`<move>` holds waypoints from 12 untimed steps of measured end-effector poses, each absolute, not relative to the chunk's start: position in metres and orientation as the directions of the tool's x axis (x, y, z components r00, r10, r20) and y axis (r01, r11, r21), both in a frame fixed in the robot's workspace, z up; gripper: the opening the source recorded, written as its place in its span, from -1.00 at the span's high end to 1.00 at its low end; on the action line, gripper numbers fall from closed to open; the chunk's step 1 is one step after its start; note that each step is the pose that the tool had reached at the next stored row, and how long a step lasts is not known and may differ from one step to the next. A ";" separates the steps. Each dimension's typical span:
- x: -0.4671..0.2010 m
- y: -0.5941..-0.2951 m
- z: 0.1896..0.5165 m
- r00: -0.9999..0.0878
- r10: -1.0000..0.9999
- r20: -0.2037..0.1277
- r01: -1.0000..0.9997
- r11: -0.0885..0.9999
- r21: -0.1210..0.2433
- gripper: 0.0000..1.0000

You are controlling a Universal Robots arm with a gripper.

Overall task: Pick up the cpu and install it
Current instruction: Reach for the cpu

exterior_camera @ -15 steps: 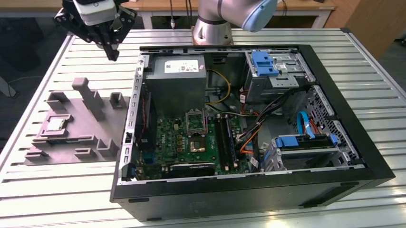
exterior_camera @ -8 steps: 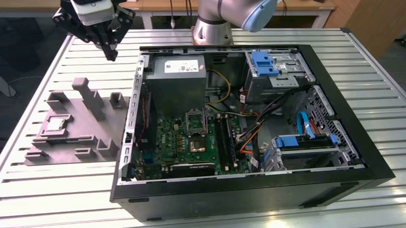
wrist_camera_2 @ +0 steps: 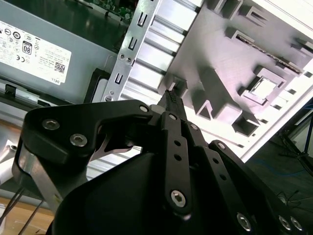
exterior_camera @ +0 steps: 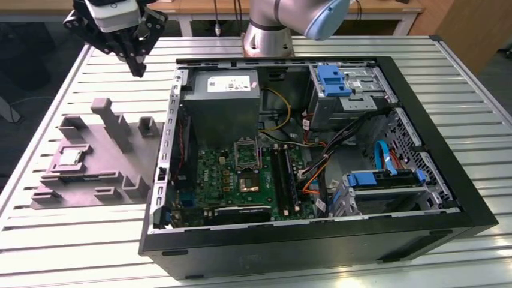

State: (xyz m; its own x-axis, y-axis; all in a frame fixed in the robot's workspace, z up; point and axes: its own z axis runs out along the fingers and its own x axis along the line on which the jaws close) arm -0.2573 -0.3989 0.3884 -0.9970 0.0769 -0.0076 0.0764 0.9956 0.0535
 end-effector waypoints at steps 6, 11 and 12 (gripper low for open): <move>-0.260 -0.399 0.388 -0.997 0.077 -0.008 0.076 0.996 0.054 0.79; -0.263 -0.399 0.388 -0.997 0.077 -0.008 0.076 0.996 0.054 0.79; -0.263 -0.399 0.388 -0.997 0.077 -0.008 0.076 0.996 0.053 0.79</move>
State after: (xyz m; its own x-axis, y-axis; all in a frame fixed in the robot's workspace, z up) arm -0.2632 -0.3989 0.3882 -0.9970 0.0770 -0.0076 0.0765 0.9956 0.0535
